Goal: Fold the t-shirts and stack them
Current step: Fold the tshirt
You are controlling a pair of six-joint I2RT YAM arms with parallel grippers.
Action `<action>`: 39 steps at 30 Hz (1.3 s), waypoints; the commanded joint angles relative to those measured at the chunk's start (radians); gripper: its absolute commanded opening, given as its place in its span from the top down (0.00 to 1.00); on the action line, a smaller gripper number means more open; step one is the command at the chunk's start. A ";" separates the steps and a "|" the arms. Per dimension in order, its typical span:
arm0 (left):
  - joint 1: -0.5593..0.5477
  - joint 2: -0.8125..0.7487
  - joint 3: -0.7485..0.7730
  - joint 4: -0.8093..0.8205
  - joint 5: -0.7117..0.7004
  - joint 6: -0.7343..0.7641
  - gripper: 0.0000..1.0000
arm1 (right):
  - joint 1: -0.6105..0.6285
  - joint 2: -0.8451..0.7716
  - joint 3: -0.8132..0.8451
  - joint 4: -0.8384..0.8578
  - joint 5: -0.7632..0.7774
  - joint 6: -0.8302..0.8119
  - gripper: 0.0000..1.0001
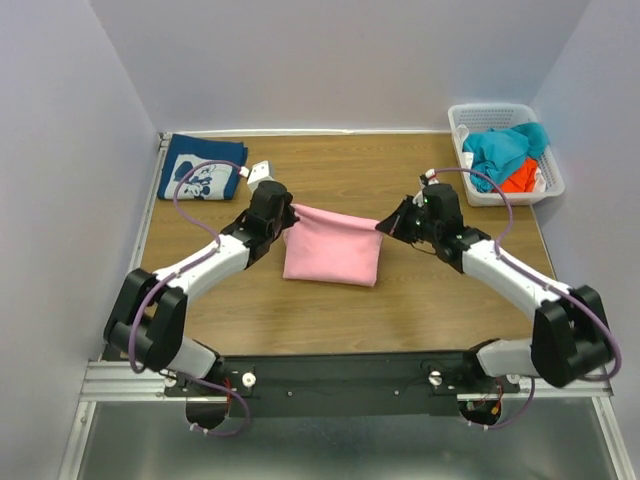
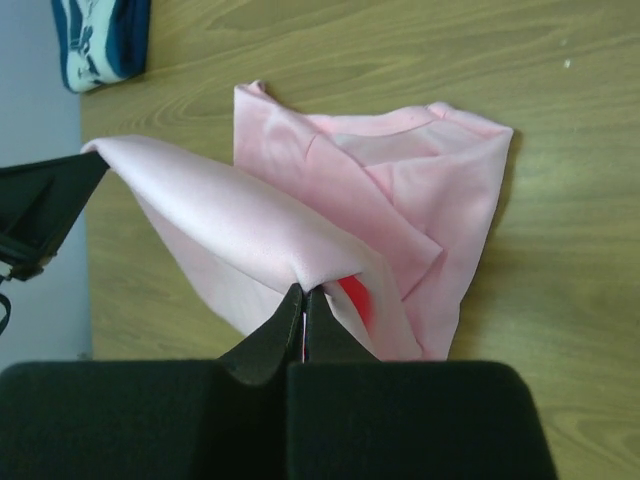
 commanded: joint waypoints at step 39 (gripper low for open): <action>0.073 0.207 0.148 0.090 0.195 0.091 0.22 | 0.059 0.272 0.219 0.025 -0.347 -0.140 0.00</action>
